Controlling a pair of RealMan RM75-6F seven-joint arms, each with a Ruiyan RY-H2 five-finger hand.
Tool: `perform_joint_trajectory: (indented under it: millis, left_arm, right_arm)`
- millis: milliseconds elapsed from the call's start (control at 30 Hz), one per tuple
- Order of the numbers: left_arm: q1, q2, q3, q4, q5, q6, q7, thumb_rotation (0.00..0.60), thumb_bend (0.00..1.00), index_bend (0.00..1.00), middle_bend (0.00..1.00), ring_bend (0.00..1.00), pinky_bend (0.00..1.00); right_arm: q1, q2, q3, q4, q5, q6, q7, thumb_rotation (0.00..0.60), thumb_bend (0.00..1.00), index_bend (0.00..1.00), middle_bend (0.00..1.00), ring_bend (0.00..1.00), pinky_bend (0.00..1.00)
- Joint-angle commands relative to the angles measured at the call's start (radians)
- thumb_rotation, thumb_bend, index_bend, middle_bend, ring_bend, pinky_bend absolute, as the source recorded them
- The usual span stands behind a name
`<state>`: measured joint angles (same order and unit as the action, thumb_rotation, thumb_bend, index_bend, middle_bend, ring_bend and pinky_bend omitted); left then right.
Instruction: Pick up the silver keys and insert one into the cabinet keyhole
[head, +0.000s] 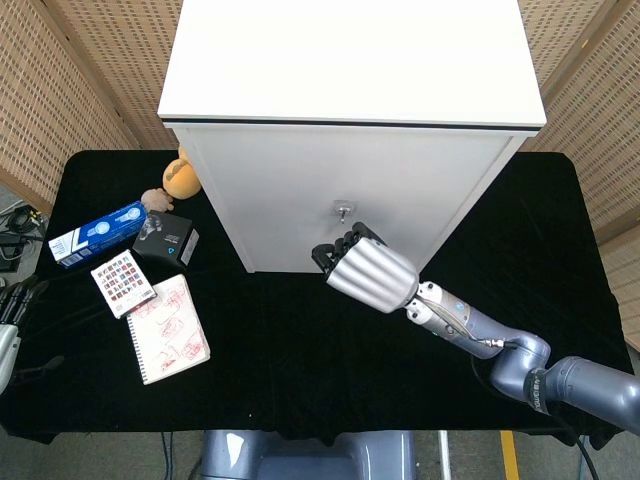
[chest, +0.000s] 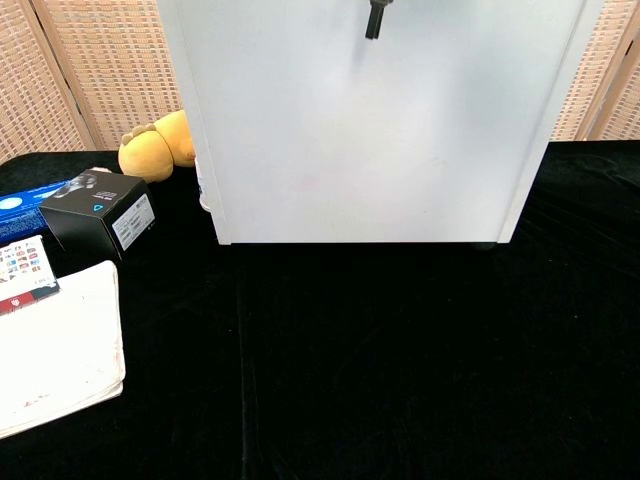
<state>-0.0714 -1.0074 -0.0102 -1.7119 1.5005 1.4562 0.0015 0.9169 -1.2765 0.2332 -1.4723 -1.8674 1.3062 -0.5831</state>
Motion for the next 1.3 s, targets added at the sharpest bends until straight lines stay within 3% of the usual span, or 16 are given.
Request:
perform_joint_trajectory:
  millis: [33,1300]
  left_arm:
    - [0.001,0.001,0.0,0.001,0.0,0.002,-0.002,0.6,0.0,0.0,0.0,0.0,0.0]
    - [-0.005,-0.002,-0.004,0.001,-0.019,-0.013,0.007,0.6,0.0,0.0,0.0,0.0,0.0]
  right_arm:
    - [0.006,0.011,0.014,-0.015,0.025,-0.031,-0.028,0.6,0.62,0.71,1.0,1.0,1.0]
    - [0.018,-0.01,0.05,-0.009,0.117,-0.086,-0.104,0.6,0.57,0.69,1.0,1.0,1.0]
